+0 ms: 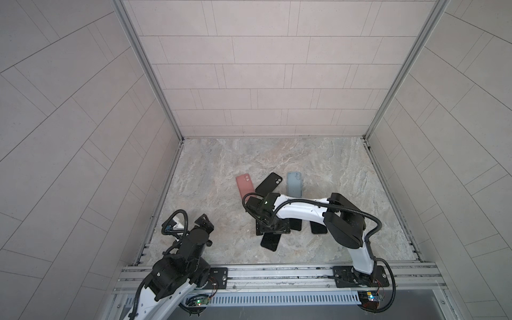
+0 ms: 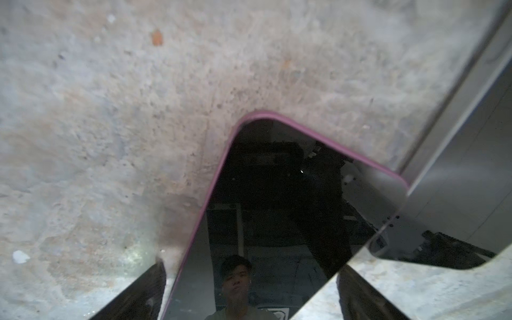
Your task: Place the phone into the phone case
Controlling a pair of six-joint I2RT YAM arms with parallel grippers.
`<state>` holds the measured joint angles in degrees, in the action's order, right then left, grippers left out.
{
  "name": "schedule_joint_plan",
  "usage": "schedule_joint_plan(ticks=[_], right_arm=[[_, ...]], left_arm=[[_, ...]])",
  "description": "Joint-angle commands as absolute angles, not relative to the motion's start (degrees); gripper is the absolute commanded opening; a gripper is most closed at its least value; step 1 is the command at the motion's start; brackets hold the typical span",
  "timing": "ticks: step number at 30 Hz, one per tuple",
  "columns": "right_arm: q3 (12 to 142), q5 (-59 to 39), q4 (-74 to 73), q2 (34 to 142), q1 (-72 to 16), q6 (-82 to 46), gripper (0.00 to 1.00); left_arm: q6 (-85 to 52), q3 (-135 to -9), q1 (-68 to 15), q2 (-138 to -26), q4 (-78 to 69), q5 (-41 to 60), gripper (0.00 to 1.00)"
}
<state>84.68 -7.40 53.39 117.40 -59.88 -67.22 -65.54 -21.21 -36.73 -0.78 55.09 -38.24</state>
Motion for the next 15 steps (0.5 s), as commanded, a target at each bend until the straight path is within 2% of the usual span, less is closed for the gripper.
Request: schedule_joint_plan(ticks=[1,6,9,14,15], right_arm=[[83.12,-9.75,51.13,118.45,-60.39,-71.50,0.94],[87.59,-6.68,53.52,120.13,-60.36,-64.79,0.81],[90.59,-4.65,53.58,120.25,-60.15,-55.51,0.79],[95.02,-6.53,54.44,120.14,-59.02,-35.11,0.64],[96.75,-6.44,56.83,120.67,-58.82,-31.42,0.64]], left_arm=[[-65.04,-21.72,-36.70,-0.35,55.23,-39.30,1.00],[-64.91,-21.71,-36.71,-0.26,55.29,-39.26,1.00],[-64.78,-21.71,-36.70,-0.22,55.22,-39.25,1.00],[-64.11,-21.62,-36.66,-0.26,54.58,-38.88,1.00],[-63.83,-21.57,-36.69,-0.28,54.27,-38.74,1.00]])
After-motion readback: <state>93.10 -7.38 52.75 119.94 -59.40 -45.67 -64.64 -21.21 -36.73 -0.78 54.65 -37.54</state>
